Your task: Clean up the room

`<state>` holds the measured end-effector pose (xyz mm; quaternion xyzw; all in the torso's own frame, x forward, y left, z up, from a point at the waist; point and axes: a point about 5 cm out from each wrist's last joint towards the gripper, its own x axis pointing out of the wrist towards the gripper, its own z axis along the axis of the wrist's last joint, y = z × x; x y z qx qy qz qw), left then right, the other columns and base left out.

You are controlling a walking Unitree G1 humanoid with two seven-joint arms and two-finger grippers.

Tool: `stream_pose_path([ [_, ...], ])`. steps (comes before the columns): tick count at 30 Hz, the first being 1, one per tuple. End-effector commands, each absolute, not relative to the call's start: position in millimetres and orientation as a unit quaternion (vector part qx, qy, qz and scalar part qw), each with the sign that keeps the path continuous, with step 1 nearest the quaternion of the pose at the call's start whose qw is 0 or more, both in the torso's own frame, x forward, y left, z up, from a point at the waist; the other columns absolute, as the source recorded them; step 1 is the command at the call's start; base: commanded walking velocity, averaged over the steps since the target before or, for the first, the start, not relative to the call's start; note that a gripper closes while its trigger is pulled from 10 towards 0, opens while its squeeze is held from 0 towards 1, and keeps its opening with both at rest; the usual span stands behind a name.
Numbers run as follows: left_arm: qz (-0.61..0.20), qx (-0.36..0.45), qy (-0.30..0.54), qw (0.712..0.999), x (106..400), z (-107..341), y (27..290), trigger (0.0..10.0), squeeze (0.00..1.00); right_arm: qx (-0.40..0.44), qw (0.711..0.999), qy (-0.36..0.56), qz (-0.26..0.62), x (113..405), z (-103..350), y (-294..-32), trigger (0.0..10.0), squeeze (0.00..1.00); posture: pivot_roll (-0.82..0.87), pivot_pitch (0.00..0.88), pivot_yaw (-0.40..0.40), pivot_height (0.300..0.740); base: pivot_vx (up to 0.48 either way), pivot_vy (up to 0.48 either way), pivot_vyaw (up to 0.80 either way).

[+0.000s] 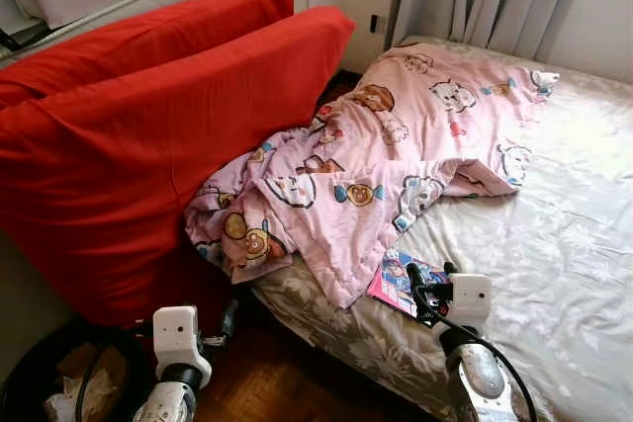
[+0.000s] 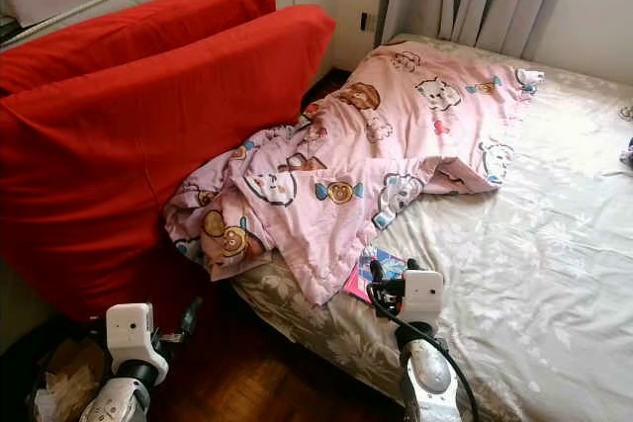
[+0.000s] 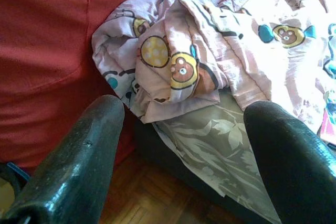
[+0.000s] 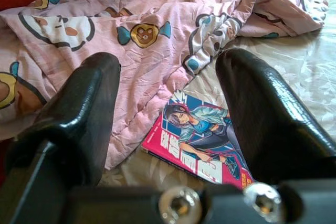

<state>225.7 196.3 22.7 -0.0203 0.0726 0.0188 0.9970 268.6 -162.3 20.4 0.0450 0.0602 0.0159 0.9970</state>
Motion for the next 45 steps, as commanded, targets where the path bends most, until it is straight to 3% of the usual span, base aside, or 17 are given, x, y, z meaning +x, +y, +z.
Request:
stream_pose_path([
  [1,0.015,-0.011,0.072,0.997,226.2,26.1,197.3,10.0,0.0,0.043,0.997,0.056,0.008,270.5,23.3,-164.5,10.0,0.0,-0.07,0.124,0.007,0.701,0.0,0.0,0.0],
  [13,0.012,-0.011,0.069,0.998,226.4,30.1,196.0,10.0,0.0,0.044,0.996,0.072,0.008,272.2,21.1,-159.7,10.0,0.0,-0.06,0.151,0.011,0.701,0.0,0.0,0.0],
  [18,0.012,-0.01,0.067,0.998,228.0,31.7,196.4,10.0,0.0,0.046,0.996,0.073,0.008,272.1,19.6,-158.5,10.0,0.0,-0.06,0.156,0.012,0.667,0.0,0.0,0.0],
  [45,0.011,-0.015,0.068,0.997,228.3,34.1,194.7,10.0,0.0,0.051,0.996,0.078,0.013,271.8,17.4,-154.9,10.0,0.0,-0.06,0.161,0.011,0.667,0.0,0.0,0.0],
])
